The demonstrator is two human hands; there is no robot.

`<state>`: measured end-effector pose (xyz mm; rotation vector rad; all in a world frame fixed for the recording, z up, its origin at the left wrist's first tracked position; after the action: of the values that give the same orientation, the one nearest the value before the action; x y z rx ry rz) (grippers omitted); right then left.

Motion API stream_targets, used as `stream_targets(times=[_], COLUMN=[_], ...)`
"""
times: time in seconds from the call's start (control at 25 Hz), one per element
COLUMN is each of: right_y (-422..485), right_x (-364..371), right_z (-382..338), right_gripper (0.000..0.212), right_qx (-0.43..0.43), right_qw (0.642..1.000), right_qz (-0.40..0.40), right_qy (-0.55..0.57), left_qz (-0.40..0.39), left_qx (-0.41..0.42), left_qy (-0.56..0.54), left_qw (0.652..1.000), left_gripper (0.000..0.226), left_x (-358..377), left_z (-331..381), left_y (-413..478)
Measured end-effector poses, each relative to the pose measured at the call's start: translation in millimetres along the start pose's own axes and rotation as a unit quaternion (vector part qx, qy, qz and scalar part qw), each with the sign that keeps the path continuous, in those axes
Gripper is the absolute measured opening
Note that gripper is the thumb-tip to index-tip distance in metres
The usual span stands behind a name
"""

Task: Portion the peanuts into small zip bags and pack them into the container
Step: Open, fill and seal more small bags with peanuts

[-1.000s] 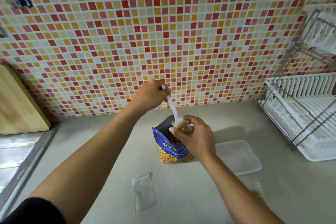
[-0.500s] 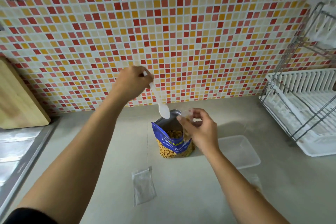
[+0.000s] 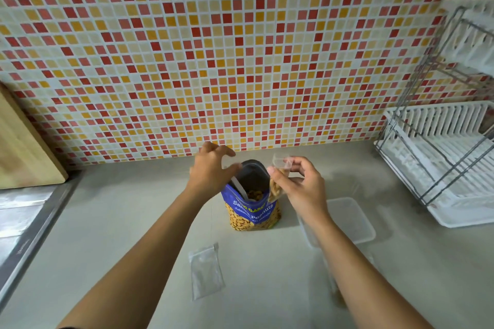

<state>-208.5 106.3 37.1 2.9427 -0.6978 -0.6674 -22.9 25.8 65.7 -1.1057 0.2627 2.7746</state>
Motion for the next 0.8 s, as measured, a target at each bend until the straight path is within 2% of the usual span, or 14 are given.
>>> stream_targets(times=[0.08, 0.16, 0.24, 0.32, 0.4, 0.48, 0.56, 0.64, 0.8], right_y=[1.6, 4.0, 4.9, 5.3, 5.5, 7.1, 8.8, 9.6, 0.9], right_x=[-1.2, -1.7, -0.8, -0.1, -2.5, -6.8, -15.5, -26.6, -46.3], right_z=[-8.7, -16.2, -22.4, -26.2, -29.6, -30.1, -30.5, -28.3, -5.5], right_gripper=[0.041, 0.037, 0.043, 0.056, 0.057, 0.038, 0.014, 0.009, 0.006], right_qx=[-0.018, -0.032, -0.034, -0.027, -0.017, -0.019, -0.04, -0.058, -0.024], right_qw=[1.0, 0.999, 0.999, 0.999, 0.998, 0.995, 0.993, 0.992, 0.992], right_qz=[0.002, 0.005, -0.004, -0.024, -0.056, -0.09, -0.099, -0.1, -0.116], right_qy=[-0.002, 0.007, 0.018, 0.016, 0.017, 0.045, 0.051, 0.045, 0.043], left_qz=[0.023, -0.054, -0.117, -0.117, -0.089, -0.092, -0.116, -0.136, -0.121], left_qx=[0.043, 0.057, 0.062, 0.061, 0.057, 0.028, -0.009, -0.018, -0.042], left_qy=[-0.096, -0.169, -0.205, -0.23, -0.241, -0.292, -0.371, -0.41, -0.424], left_qw=[0.994, 0.982, 0.97, 0.964, 0.965, 0.952, 0.921, 0.902, 0.897], left_gripper=[0.024, 0.028, 0.031, 0.03, 0.025, 0.018, 0.019, 0.019, 0.035], left_x=[-8.2, 0.1, 14.1, 24.1, 27.2, 29.2, 34.6, 40.7, 72.5], left_z=[13.4, 22.7, 27.4, 29.1, 28.8, 26.8, 25.8, 32.9, 35.7], left_y=[-9.5, -25.1, -42.0, -51.4, -53.1, -54.5, -58.9, -68.0, -85.0])
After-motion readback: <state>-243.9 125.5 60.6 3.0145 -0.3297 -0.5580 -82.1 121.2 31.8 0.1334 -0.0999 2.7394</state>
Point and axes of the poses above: each hand's wrist, its own y-axis towards the middle knuckle, its own x-axis out of the palm, z = x × y, the point moved 5 cm from there along y, towards the middle knuckle, and after that the axes turned 13 degrees about -y, right-handed, at the moved point
